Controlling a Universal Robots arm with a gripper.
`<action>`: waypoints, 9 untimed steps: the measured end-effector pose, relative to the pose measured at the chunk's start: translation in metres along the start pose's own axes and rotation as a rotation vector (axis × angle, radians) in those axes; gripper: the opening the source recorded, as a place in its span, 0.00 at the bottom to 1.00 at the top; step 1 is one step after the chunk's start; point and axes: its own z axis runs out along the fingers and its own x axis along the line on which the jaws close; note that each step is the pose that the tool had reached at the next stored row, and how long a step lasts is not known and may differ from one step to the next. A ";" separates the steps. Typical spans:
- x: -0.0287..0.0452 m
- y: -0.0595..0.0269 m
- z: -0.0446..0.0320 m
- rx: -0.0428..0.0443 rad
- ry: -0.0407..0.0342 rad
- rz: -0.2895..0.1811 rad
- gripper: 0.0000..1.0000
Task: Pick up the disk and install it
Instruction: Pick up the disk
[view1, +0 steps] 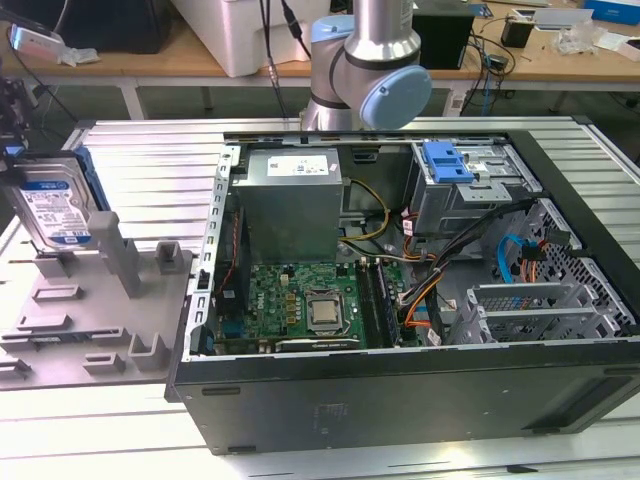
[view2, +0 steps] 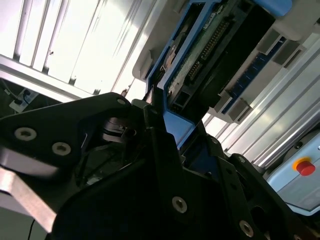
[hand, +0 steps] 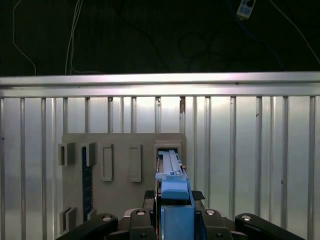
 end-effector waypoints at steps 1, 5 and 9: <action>-0.0004 0.0000 -0.0011 0.0000 0.0012 0.000 0.37; -0.0027 0.0000 -0.0082 0.0000 0.0098 0.000 0.37; -0.0047 0.0000 -0.0144 0.0000 0.0186 0.000 0.37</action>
